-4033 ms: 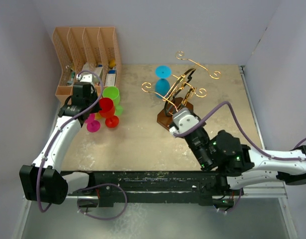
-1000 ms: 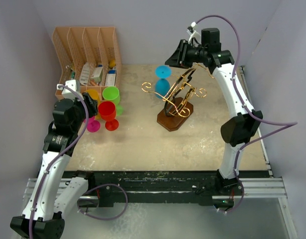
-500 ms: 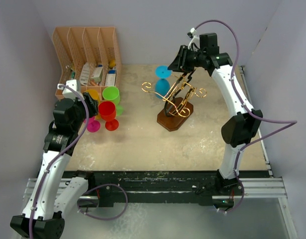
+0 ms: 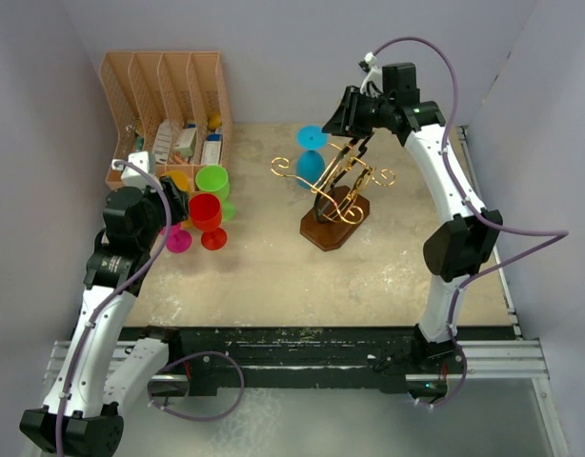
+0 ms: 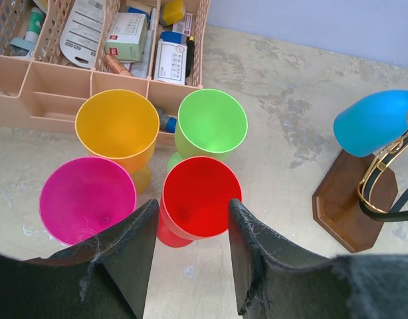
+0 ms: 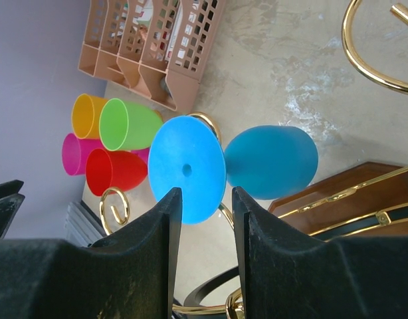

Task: Take the wine glass off the wine glass rack

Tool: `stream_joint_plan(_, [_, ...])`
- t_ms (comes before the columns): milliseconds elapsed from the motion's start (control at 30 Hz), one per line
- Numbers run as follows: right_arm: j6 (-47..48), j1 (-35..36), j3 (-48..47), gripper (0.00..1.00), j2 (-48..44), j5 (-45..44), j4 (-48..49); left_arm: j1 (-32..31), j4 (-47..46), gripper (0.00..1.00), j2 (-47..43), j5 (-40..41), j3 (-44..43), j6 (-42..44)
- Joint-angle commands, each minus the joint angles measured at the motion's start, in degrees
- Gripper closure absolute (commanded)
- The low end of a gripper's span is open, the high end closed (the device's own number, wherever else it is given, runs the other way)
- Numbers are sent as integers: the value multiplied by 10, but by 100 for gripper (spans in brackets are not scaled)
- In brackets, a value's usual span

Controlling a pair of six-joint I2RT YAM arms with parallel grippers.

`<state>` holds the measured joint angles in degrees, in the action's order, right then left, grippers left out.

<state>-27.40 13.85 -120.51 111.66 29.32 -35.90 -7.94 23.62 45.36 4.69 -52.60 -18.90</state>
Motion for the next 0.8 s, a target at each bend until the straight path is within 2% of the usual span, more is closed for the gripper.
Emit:
stream_joint_plan(0, [17, -1, -31, 61, -1, -21, -3, -2, -21, 50, 1, -8, 0, -2])
stream_joint_plan(767, [41, 22, -117, 63, 60, 20, -35, -2, -23, 50, 7, -8, 0, 0])
